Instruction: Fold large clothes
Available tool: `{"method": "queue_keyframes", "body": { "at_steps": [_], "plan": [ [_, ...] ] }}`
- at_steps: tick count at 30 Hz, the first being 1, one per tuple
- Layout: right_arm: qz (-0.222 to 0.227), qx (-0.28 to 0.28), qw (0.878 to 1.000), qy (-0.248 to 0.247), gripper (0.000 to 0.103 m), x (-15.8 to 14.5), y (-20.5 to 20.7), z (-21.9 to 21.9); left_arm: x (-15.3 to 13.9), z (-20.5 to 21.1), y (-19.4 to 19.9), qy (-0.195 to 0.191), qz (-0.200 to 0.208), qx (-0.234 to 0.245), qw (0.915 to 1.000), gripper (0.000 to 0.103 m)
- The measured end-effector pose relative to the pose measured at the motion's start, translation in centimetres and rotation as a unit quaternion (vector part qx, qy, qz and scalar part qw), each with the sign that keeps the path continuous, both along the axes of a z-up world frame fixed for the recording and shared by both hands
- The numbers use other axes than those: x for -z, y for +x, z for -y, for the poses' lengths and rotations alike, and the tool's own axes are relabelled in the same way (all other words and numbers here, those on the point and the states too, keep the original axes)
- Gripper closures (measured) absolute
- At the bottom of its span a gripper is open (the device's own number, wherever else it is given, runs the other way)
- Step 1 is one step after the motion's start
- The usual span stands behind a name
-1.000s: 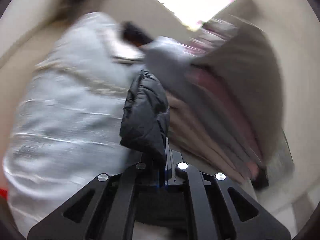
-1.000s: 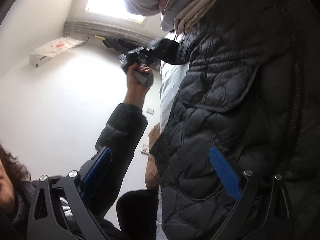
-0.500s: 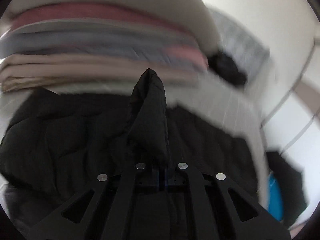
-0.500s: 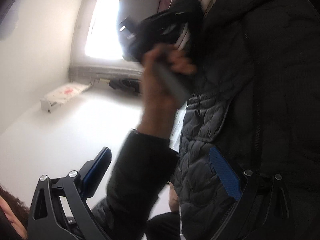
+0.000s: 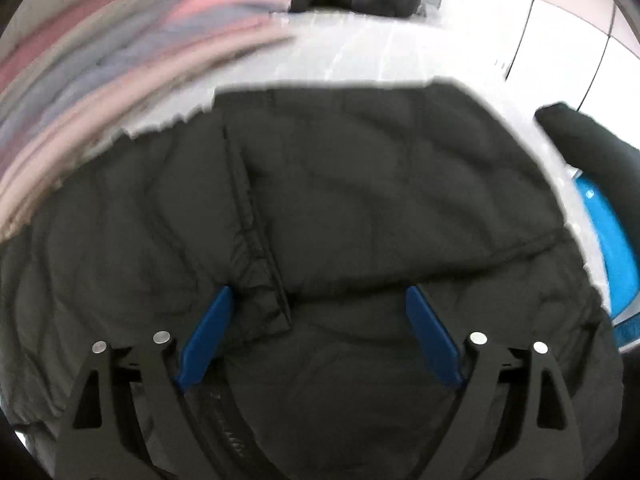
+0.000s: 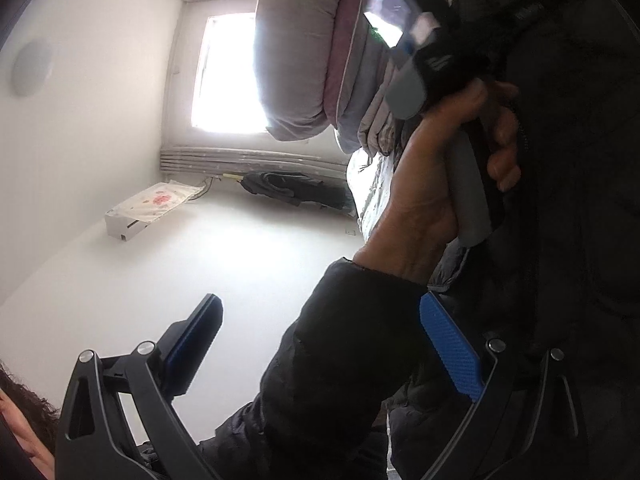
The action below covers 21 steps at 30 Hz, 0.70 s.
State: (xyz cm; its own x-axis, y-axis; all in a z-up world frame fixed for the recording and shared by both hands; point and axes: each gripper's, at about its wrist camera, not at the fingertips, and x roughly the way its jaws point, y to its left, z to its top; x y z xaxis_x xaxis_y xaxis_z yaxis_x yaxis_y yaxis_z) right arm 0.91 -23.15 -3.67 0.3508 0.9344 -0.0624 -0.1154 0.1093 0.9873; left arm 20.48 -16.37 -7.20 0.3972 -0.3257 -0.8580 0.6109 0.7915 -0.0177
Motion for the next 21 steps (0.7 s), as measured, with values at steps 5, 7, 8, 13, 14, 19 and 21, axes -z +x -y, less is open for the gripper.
{"method": "queue_keyframes", "body": {
  "at_steps": [5, 7, 8, 13, 14, 19, 21],
  "plan": [
    [0.019, 0.023, 0.999, -0.035, 0.008, -1.1, -0.3, 0.8, -4.1, -5.0, -1.7, -0.066, 0.007, -0.023, 0.9976, 0.019],
    [0.044, 0.054, 0.994, -0.088, 0.008, -2.6, -0.7, 1.9, -6.2, -8.8, -2.6, -0.096, 0.011, -0.053, 0.9939, 0.019],
    [0.059, 0.077, 0.986, -0.133, 0.007, -3.6, -0.9, 2.3, -7.2, -11.7, -3.3, -0.113, 0.011, -0.081, 0.9903, 0.017],
    [0.115, 0.109, 0.929, -0.334, 0.007, -7.7, 2.1, 1.6, -7.6, -26.2, -6.8, -0.158, -0.011, -0.202, 0.9665, 0.013],
    [0.123, 0.104, 0.922, -0.351, 0.007, -8.2, 3.6, 1.1, -7.2, -28.2, -7.0, -0.154, -0.009, -0.219, 0.9634, 0.013],
    [0.143, 0.071, 0.894, -0.418, 0.007, -8.2, 17.4, -2.6, -4.2, -37.2, -9.7, -0.174, -0.029, -0.305, 0.9359, 0.013],
    [0.132, 0.068, 0.885, -0.441, 0.007, -6.1, 22.1, -3.6, -3.2, -38.6, -9.6, -0.182, -0.05, -0.317, 0.9294, 0.013]
  ]
}}
